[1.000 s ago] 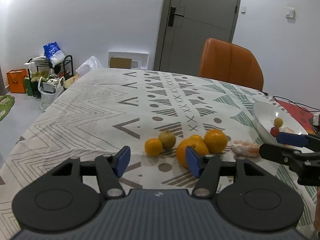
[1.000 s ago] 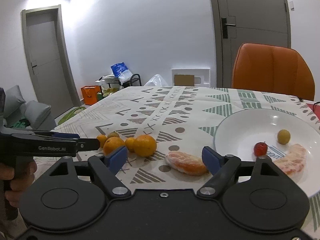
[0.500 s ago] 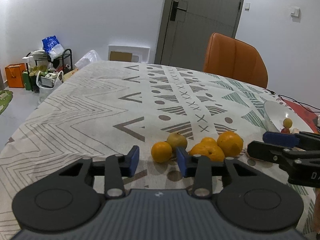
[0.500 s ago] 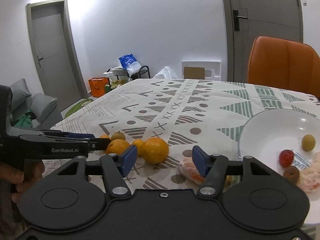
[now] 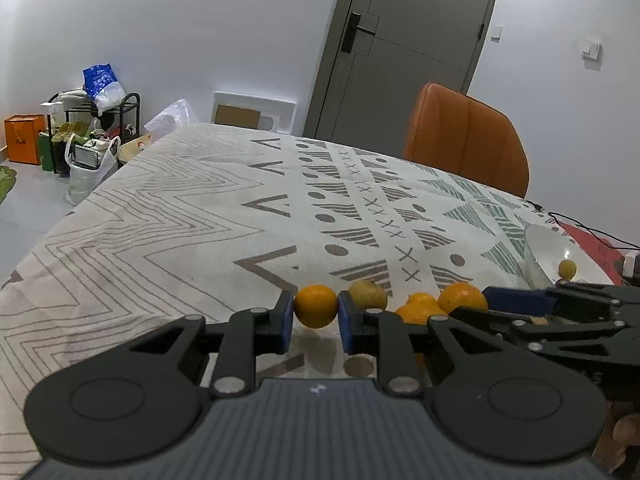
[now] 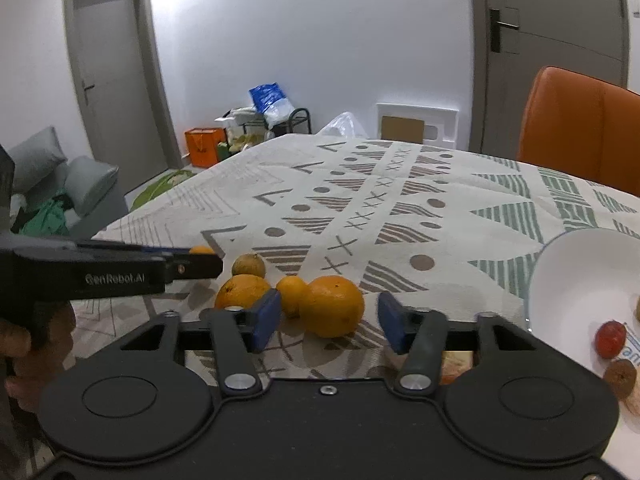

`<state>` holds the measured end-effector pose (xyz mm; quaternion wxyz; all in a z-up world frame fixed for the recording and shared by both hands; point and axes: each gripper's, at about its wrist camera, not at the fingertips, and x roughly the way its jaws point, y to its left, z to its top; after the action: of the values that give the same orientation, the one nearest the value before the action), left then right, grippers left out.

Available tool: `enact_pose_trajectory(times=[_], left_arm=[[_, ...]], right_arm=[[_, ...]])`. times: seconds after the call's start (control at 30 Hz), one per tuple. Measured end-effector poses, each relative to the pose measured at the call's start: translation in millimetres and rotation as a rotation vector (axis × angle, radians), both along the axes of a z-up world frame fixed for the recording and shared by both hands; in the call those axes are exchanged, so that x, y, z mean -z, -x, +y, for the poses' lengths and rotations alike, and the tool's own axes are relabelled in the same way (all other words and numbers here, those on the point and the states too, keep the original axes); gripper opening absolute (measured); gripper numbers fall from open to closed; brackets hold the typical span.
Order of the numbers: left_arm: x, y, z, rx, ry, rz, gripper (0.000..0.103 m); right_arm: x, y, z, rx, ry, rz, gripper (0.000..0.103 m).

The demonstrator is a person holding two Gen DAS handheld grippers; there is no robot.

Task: Organize fruits
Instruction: 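Grasp a small orange with the left tool while the right tool grasps a larger orange, then carry both oranges to the white bowl and open the right tool to release its orange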

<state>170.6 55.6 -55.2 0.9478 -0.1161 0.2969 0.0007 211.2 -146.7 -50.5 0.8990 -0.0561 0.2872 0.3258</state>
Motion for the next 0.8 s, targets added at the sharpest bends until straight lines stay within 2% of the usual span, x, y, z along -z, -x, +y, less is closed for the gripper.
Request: enact_pose_trajectory(times=[0.1, 0.8], left_arm=[[-2.8, 2.8, -1.3, -0.004, -0.001, -0.005, 0.022], [-26.5, 18.5, -29.5, 0.023, -0.042, -0.055, 0.022]], right_arm=[[0.4, -0.3, -0.4, 0.014, 0.004, 0.000, 0.033], [-24.1, 24.8, -49.9, 0.092, -0.092, -0.070, 0.032]])
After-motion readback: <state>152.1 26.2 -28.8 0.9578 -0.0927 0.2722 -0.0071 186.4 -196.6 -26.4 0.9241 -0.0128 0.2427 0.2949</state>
